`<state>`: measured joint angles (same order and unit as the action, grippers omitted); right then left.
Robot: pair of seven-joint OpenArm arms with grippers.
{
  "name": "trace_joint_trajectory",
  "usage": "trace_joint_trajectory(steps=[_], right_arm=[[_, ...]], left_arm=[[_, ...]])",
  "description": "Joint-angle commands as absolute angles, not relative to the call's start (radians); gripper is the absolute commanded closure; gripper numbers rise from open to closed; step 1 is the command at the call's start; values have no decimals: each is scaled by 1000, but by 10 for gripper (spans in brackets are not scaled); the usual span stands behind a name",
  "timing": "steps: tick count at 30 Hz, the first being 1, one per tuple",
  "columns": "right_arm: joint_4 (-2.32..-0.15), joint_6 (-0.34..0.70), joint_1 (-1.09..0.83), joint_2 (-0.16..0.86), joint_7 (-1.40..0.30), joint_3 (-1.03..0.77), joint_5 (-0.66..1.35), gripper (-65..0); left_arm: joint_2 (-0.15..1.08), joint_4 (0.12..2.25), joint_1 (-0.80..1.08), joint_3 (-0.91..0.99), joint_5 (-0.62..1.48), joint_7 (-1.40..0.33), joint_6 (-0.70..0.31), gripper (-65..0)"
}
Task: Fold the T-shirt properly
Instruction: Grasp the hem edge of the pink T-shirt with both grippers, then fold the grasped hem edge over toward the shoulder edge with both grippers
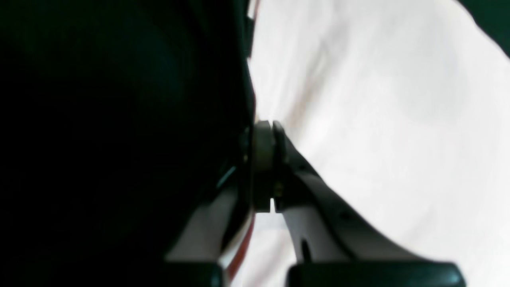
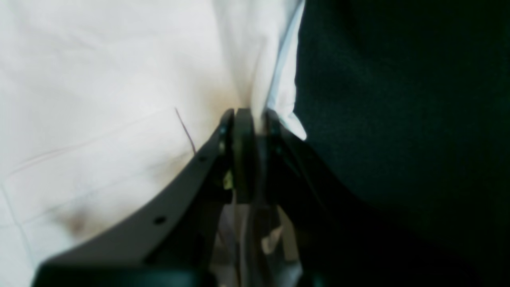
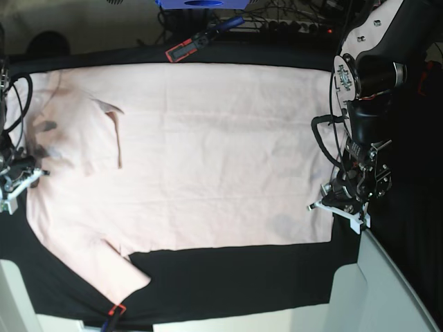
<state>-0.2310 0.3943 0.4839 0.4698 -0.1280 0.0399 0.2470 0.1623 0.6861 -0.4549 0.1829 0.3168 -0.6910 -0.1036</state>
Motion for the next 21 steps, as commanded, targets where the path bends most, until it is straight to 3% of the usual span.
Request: trace_joint_trajectory(steps=[1,7,21], right_arm=[[-229,389,490,484,-171,44,228,-9],[-260,389,492,483,-171,41,228,-7],[-320,381,512,489,-171,13,236,-1]], left_arm=[[162,748,-458,209,334,-750,-116,0],[133,983,-438,295,332,-895,-116,0],[119,1148,-378,297,334,-909,-116,0]])
